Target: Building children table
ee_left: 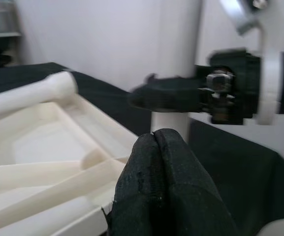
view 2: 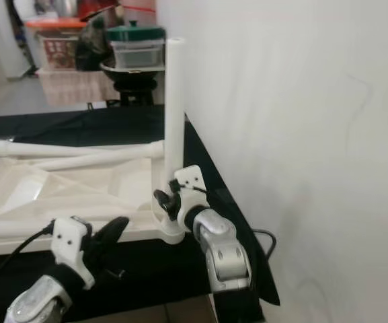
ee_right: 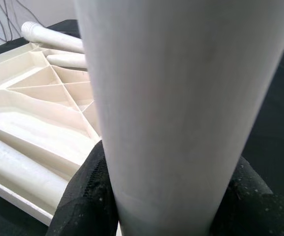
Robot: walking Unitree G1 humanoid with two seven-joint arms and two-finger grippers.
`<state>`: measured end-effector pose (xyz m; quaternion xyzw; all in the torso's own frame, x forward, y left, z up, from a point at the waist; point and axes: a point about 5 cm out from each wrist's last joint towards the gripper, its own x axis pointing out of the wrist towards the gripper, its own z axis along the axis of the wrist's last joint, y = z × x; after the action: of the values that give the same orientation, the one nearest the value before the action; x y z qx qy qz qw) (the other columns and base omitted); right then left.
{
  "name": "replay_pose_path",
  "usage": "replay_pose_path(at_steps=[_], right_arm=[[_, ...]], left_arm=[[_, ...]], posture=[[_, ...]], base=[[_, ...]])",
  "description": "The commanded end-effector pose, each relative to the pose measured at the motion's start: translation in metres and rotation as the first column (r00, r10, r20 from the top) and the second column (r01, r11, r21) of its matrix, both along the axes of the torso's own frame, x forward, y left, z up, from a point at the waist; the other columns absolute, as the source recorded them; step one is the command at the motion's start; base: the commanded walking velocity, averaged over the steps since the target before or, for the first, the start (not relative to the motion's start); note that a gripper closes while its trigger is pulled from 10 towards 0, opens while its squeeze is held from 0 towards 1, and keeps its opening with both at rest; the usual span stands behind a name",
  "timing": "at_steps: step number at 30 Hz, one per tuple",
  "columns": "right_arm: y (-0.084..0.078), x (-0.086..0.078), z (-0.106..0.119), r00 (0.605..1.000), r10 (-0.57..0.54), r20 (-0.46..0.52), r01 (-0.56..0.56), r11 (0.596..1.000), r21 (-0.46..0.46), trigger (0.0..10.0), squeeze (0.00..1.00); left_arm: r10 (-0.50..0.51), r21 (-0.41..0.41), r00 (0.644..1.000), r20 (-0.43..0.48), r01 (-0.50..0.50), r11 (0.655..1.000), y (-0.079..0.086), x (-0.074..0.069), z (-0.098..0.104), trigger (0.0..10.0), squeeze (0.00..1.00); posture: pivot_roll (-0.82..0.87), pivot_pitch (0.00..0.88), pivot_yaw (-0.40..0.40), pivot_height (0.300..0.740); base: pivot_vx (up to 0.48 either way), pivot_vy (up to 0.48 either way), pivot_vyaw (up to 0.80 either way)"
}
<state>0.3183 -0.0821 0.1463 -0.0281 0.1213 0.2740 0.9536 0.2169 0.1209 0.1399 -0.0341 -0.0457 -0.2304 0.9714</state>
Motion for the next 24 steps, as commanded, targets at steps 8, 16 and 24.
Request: replay_pose_path(at_steps=[8, 16, 24], right_arm=[[0.007, -0.002, -0.017, 0.996, 0.065, -0.068, -0.065, 0.998, 0.009, 10.0, 1.0], [-0.017, 0.017, 0.029, 0.874, 0.468, 0.134, -0.467, 0.883, -0.039, 10.0, 0.0], [-0.037, 0.034, 0.028, 0.84, 0.537, 0.083, -0.535, 0.844, -0.047, 0.2, 0.0]], left_arm=[[0.022, 0.016, 1.0, -0.022, -0.022, 1.0, 0.002, 0.002, -0.006, 10.0, 0.0], [0.019, 0.007, 0.999, -0.029, -0.018, 1.0, -0.002, 0.002, -0.009, 10.0, 0.0], [0.026, 0.003, 0.999, -0.028, -0.025, 1.0, -0.006, 0.003, -0.009, 10.0, 0.0]], posture=[[0.06, 0.0, -0.008, 0.74], [0.06, 0.0, -0.028, 0.74], [0.07, 0.0, -0.042, 0.74]], base=[[0.0, 0.0, 0.0], [0.0, 0.0, 0.0], [0.0, 0.0, 0.0]])
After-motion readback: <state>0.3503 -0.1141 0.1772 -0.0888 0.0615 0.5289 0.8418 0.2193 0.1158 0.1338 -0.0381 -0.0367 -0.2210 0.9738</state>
